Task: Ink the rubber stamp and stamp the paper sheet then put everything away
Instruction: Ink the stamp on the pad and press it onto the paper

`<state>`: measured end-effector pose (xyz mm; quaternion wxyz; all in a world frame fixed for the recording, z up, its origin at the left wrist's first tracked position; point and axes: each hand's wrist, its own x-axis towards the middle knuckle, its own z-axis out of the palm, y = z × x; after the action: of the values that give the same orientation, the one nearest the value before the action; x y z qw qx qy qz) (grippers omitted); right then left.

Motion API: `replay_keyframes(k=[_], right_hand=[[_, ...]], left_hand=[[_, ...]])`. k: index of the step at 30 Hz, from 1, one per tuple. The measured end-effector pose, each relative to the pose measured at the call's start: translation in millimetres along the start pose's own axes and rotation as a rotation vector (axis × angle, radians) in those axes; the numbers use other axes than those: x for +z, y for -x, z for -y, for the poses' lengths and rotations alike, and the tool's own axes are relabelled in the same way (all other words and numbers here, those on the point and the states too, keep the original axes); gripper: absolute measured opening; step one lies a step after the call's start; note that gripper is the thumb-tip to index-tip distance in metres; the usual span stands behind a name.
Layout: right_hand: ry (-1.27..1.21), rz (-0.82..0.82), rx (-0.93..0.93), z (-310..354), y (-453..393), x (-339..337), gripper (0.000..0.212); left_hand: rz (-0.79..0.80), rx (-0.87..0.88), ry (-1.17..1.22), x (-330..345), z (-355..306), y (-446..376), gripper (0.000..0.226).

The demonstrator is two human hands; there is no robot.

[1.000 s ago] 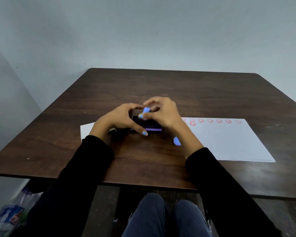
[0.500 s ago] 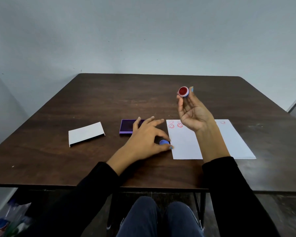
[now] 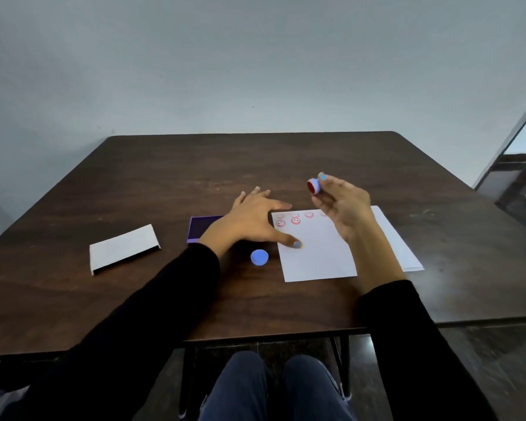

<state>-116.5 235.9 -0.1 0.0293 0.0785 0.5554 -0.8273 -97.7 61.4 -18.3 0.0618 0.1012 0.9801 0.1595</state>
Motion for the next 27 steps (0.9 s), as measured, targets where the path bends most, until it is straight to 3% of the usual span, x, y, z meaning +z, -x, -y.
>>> replay_keyframes(k=[6,9,16,27], right_hand=[[0.200,-0.081,-0.031,-14,2,-10,0.004],[0.329,-0.109,-0.055,-20,4,-16,0.017],[0.681,-0.168,-0.321,-37,13,-22,0.024],[0.822,-0.106,-0.391,-34,9,-9,0.027]], left_hand=[[0.013,0.022,-0.012,11,3,-5,0.088],[0.032,0.016,-0.022,9,4,0,0.088],[-0.036,0.019,-0.067,10,2,1,0.088],[-0.109,-0.019,-0.081,12,13,-4,0.098]])
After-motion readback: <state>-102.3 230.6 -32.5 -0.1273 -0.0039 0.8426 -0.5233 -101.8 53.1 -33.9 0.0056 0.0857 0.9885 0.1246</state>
